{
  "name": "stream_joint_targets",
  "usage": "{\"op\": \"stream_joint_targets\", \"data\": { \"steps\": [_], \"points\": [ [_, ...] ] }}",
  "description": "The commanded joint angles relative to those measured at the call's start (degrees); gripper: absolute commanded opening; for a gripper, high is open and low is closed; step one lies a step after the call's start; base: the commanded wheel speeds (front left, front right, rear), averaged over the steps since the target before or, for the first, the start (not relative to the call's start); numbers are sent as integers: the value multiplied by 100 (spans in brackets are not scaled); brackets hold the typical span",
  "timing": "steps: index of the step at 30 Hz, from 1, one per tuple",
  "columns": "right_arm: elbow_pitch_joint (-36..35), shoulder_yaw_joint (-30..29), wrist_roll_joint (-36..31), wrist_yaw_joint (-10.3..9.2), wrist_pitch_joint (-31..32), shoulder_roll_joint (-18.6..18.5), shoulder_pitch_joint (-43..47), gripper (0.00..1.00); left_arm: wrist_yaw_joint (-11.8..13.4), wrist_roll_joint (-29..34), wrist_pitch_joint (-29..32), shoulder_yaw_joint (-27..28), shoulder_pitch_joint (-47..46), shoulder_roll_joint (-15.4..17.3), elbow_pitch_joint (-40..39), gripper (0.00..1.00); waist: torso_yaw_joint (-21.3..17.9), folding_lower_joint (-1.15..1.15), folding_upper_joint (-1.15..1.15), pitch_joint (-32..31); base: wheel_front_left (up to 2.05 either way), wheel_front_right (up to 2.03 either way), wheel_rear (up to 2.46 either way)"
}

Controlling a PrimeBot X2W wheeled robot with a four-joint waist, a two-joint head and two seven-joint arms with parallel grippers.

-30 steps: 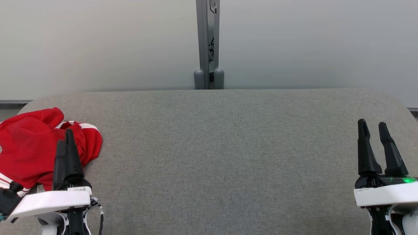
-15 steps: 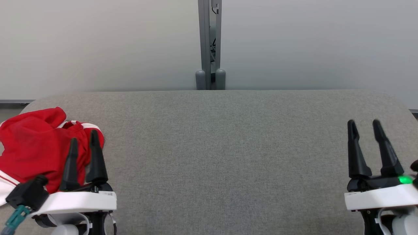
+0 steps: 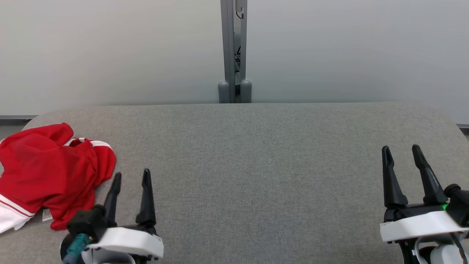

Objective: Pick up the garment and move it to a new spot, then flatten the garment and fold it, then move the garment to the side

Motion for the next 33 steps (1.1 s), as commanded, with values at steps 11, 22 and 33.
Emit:
{"op": "stream_joint_targets", "data": {
  "steps": [11,22,33],
  "points": [
    [751,86,-568,25,-122,35,-131,100,244,773,-136,-239,5,22,611,100,-16,0,0,-42,0,0,0],
    [1275,257,-799,27,-188,82,-278,100,196,783,-222,-277,62,27,996,100,-15,0,0,-108,0,0,0],
    [1497,317,-748,21,-211,75,-342,100,186,712,-244,-224,8,25,1055,100,-35,0,0,-118,0,0,0]
  ]
}}
